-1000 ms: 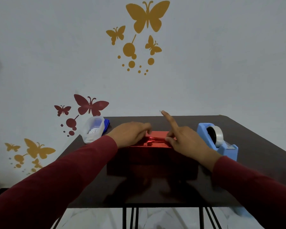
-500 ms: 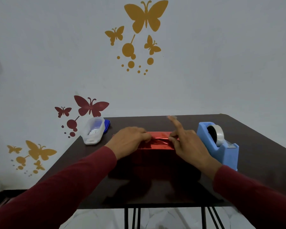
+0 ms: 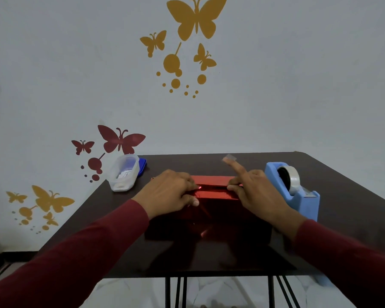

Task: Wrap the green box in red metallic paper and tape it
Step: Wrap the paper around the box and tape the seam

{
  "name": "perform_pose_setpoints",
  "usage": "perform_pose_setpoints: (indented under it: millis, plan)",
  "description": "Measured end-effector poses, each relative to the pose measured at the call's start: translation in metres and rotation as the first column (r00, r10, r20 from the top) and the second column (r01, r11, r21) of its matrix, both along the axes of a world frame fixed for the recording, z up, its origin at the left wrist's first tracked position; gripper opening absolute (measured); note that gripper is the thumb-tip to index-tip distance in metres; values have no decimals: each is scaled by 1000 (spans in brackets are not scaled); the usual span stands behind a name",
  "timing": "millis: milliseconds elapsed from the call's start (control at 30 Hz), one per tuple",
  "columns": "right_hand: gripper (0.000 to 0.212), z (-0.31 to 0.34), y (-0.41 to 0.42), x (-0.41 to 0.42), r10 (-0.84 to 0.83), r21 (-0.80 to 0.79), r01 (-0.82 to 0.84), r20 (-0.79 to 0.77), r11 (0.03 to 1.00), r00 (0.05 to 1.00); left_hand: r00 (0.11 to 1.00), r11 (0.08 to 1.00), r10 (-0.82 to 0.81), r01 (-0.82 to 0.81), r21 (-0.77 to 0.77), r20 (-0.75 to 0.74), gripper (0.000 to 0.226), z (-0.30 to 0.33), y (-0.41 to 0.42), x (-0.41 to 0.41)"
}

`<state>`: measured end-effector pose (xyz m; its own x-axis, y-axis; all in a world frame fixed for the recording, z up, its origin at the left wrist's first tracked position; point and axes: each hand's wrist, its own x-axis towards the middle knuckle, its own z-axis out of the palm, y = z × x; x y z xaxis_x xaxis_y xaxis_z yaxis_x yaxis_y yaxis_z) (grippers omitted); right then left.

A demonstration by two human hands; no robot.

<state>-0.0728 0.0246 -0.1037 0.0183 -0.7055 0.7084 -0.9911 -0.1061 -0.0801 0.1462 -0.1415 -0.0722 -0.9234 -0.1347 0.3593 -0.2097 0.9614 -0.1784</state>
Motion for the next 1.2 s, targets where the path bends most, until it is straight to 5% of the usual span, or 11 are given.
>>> perform_pose_setpoints:
  millis: [267,700,900,1200]
  plan:
    - [78,-2,-8,-6,-5,37,5,5,999,1000,996,994,83,-86,-70,-43,48,-15,5,0]
    - [93,4,9,-19,83,230,-100,85,968,993,980,971,-20,-28,-237,-197,49,-47,6,10]
    - [106,3,19,-18,42,238,-98,232,966,972,949,994,-29,-7,-113,-314,36,-53,7,12]
    - [108,1,19,-8,9,201,-73,303,977,953,966,994,85,-64,94,-246,70,-27,30,-18]
